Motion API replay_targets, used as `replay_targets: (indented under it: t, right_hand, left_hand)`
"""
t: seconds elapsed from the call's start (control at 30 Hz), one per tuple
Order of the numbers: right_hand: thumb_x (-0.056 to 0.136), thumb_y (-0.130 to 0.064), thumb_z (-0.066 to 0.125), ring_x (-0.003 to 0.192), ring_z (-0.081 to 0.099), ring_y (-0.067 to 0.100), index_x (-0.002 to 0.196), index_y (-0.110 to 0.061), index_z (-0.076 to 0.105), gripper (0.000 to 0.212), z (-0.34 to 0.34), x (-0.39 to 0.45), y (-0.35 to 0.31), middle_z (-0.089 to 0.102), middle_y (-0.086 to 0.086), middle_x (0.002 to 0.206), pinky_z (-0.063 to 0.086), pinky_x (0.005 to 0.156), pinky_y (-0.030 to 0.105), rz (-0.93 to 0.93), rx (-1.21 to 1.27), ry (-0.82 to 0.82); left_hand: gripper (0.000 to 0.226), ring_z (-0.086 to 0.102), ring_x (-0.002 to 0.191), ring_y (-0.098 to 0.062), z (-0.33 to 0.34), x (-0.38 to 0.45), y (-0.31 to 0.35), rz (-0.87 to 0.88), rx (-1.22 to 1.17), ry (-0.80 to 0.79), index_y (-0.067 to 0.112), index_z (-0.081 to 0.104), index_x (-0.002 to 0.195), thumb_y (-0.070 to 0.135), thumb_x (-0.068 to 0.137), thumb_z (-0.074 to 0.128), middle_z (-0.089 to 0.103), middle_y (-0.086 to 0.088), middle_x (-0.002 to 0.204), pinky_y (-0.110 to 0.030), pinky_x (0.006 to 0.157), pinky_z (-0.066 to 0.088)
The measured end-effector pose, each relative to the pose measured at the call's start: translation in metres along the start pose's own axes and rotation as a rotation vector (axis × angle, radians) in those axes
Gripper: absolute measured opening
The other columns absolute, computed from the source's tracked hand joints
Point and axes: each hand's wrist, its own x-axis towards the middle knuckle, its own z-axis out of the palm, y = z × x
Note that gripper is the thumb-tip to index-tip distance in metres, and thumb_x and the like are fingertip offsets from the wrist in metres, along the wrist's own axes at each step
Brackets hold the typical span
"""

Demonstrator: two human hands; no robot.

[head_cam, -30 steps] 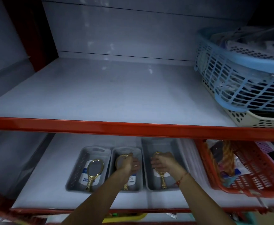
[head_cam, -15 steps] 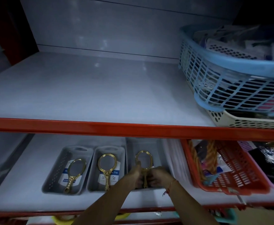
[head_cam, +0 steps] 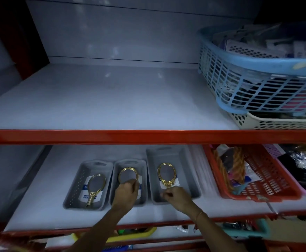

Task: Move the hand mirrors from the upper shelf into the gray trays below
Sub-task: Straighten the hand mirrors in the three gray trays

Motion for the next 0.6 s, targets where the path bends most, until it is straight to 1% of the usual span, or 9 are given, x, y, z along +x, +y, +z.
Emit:
replay_targets:
  t: [0.03, 0.07, 0.17, 0.23, 0.3, 0.37, 0.47, 0.53, 0.6]
  right_hand:
    - [0.093, -0.028, 0.052, 0.061, 0.050, 0.006, 0.083, -0.004, 0.069, 0.031, 0.005, -0.003, 0.001, 0.057, 0.001, 0.068, 0.034, 0.053, 0.015, -0.009, -0.062, -0.008]
    - [0.094, -0.031, 0.051, 0.065, 0.053, 0.011, 0.085, -0.002, 0.069, 0.036, 0.011, -0.007, 0.001, 0.058, 0.005, 0.071, 0.033, 0.057, 0.020, -0.017, -0.103, 0.004]
    - [0.095, -0.032, 0.049, 0.085, 0.063, 0.020, 0.096, -0.009, 0.072, 0.033, 0.019, -0.020, -0.001, 0.071, 0.013, 0.091, 0.030, 0.067, 0.019, -0.058, -0.154, 0.086]
    - [0.095, -0.032, 0.049, 0.076, 0.057, 0.015, 0.096, -0.010, 0.072, 0.032, 0.025, -0.028, 0.000, 0.070, 0.013, 0.088, 0.031, 0.066, 0.018, -0.076, -0.171, 0.101]
    - [0.095, -0.033, 0.049, 0.072, 0.049, 0.010, 0.092, -0.009, 0.071, 0.033, 0.031, -0.038, 0.000, 0.059, 0.009, 0.074, 0.030, 0.065, 0.020, -0.089, -0.201, 0.120]
    - [0.095, -0.033, 0.049, 0.070, 0.048, 0.011, 0.089, -0.008, 0.070, 0.033, 0.037, -0.047, 0.002, 0.053, 0.002, 0.071, 0.033, 0.065, 0.021, -0.087, -0.212, 0.124]
    - [0.095, -0.033, 0.049, 0.070, 0.054, 0.014, 0.089, -0.009, 0.071, 0.034, 0.044, -0.060, 0.004, 0.066, 0.010, 0.076, 0.040, 0.068, 0.024, -0.083, -0.193, 0.123]
    - [0.095, -0.033, 0.048, 0.076, 0.063, 0.022, 0.088, -0.008, 0.071, 0.034, 0.047, -0.066, 0.004, 0.071, 0.014, 0.085, 0.038, 0.067, 0.024, -0.082, -0.188, 0.133]
    - [0.095, -0.032, 0.047, 0.085, 0.067, 0.025, 0.089, -0.009, 0.071, 0.034, 0.049, -0.073, 0.001, 0.072, 0.014, 0.088, 0.034, 0.066, 0.021, -0.083, -0.201, 0.151]
  left_hand:
    - [0.028, 0.067, 0.076, -0.027, -0.002, -0.005, -0.010, 0.013, 0.045, -0.055, 0.010, 0.062, 0.090, 0.027, 0.100, 0.043, 0.070, -0.011, 0.080, -0.033, 0.068, 0.050]
    - [0.028, 0.067, 0.081, -0.026, -0.004, -0.012, -0.019, 0.037, 0.075, -0.132, 0.010, 0.064, 0.097, 0.027, 0.100, 0.042, 0.071, -0.010, 0.087, -0.032, 0.072, 0.050]
    - [0.034, 0.064, 0.098, -0.020, -0.003, -0.036, -0.025, 0.143, 0.153, -0.304, 0.014, 0.061, 0.121, 0.029, 0.102, 0.037, 0.069, -0.007, 0.108, -0.028, 0.084, 0.049]
    - [0.036, 0.061, 0.113, -0.020, 0.002, -0.048, -0.026, 0.201, 0.184, -0.296, 0.019, 0.055, 0.132, 0.027, 0.103, 0.036, 0.065, -0.006, 0.125, -0.029, 0.095, 0.049]
    - [0.037, 0.060, 0.118, -0.019, 0.006, -0.055, -0.024, 0.196, 0.218, -0.291, 0.023, 0.051, 0.137, 0.022, 0.103, 0.037, 0.063, -0.004, 0.131, -0.028, 0.098, 0.048]
    - [0.041, 0.059, 0.119, -0.019, 0.010, -0.065, -0.024, 0.205, 0.255, -0.299, 0.027, 0.049, 0.138, 0.013, 0.101, 0.040, 0.061, -0.004, 0.133, -0.028, 0.099, 0.049]
    - [0.058, 0.060, 0.118, -0.020, 0.011, -0.079, -0.024, 0.218, 0.313, -0.298, 0.026, 0.044, 0.142, -0.003, 0.092, 0.043, 0.060, -0.007, 0.134, -0.029, 0.100, 0.050]
    - [0.060, 0.061, 0.117, -0.021, 0.012, -0.084, -0.026, 0.232, 0.324, -0.285, 0.027, 0.043, 0.143, -0.005, 0.092, 0.041, 0.061, -0.007, 0.133, -0.029, 0.099, 0.050]
    - [0.057, 0.061, 0.116, -0.021, 0.013, -0.089, -0.026, 0.248, 0.341, -0.283, 0.026, 0.043, 0.142, -0.003, 0.093, 0.041, 0.061, -0.008, 0.131, -0.030, 0.099, 0.049]
